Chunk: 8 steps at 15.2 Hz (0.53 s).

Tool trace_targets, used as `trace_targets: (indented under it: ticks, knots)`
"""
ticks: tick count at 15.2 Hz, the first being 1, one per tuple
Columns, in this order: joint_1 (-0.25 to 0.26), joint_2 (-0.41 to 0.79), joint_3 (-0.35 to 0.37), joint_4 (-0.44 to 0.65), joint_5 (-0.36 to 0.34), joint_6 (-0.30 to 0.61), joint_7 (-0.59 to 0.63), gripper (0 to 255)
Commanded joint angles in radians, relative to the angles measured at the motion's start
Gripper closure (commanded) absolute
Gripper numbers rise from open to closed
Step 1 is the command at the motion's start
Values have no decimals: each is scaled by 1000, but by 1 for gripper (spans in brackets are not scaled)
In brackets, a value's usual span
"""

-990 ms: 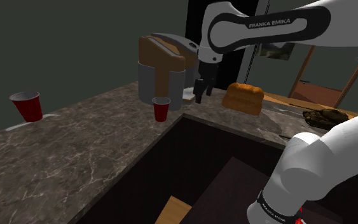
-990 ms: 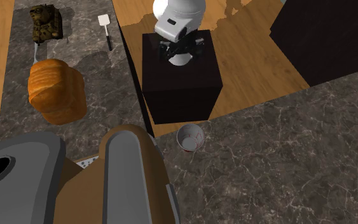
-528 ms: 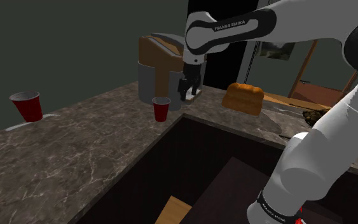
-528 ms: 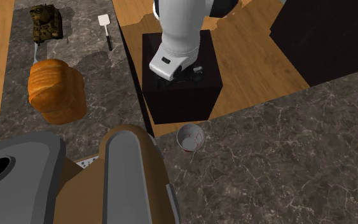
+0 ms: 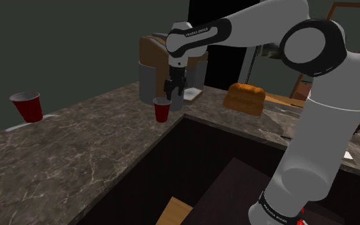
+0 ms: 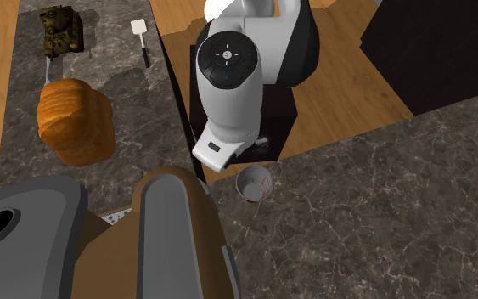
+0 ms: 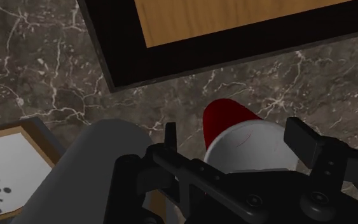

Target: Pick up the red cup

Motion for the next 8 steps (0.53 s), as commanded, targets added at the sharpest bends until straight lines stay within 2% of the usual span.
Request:
trace_targets:
  ticks: [1, 3, 8]
  knots:
    - [-6, 85, -1, 88, 24, -9, -12, 0]
    - [-14, 162, -1, 174, 45, -25, -23, 0]
    - [-17, 175, 3, 124, 47, 38, -27, 0]
